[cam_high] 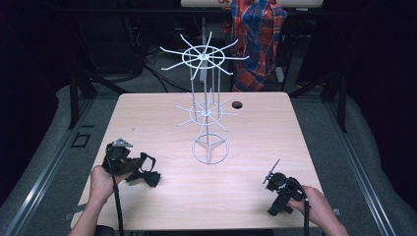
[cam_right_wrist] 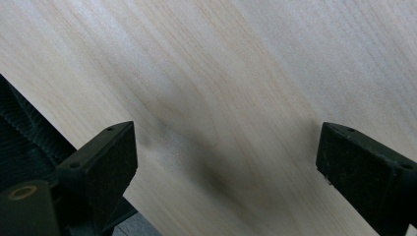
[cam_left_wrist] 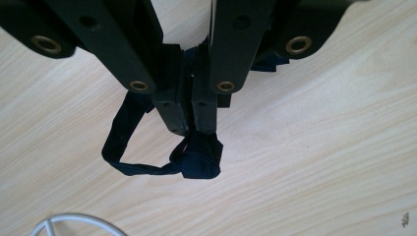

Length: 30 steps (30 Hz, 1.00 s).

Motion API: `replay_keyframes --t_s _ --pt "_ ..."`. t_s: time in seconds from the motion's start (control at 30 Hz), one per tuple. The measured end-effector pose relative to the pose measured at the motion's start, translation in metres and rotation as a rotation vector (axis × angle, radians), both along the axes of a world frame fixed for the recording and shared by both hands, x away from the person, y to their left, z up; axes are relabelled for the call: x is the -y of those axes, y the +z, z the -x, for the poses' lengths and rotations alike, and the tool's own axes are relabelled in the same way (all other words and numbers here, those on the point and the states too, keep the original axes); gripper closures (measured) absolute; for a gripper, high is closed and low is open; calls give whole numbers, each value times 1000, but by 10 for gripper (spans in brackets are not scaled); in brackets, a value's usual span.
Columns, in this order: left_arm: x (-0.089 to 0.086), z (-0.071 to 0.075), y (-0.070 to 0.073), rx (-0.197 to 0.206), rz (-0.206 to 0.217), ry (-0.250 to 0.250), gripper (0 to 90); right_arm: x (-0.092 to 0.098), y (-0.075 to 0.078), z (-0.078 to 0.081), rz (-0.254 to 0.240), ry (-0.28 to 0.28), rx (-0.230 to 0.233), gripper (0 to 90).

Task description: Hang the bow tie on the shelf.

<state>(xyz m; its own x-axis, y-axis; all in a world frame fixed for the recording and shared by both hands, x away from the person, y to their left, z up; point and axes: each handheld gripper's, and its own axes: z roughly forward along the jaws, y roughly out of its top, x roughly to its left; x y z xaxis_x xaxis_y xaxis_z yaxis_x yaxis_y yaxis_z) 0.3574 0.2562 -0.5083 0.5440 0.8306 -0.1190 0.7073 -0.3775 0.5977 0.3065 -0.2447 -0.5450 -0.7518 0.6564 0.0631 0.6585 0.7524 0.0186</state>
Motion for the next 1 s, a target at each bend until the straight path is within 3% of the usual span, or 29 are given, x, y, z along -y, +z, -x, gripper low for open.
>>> replay_keyframes --t_s 0.07,0.63,0.87,1.0 --pt "0 0 1 -4 10 6 865 -1 -1 1 -23 -13 12 86" --pt "-1 4 10 52 52 18 900 -1 1 1 -21 -11 23 91" --pt "-1 2 8 39 49 17 900 -1 0 1 -24 -9 24 91" --pt "-3 4 12 67 73 28 900 -1 0 1 -23 -9 24 91"
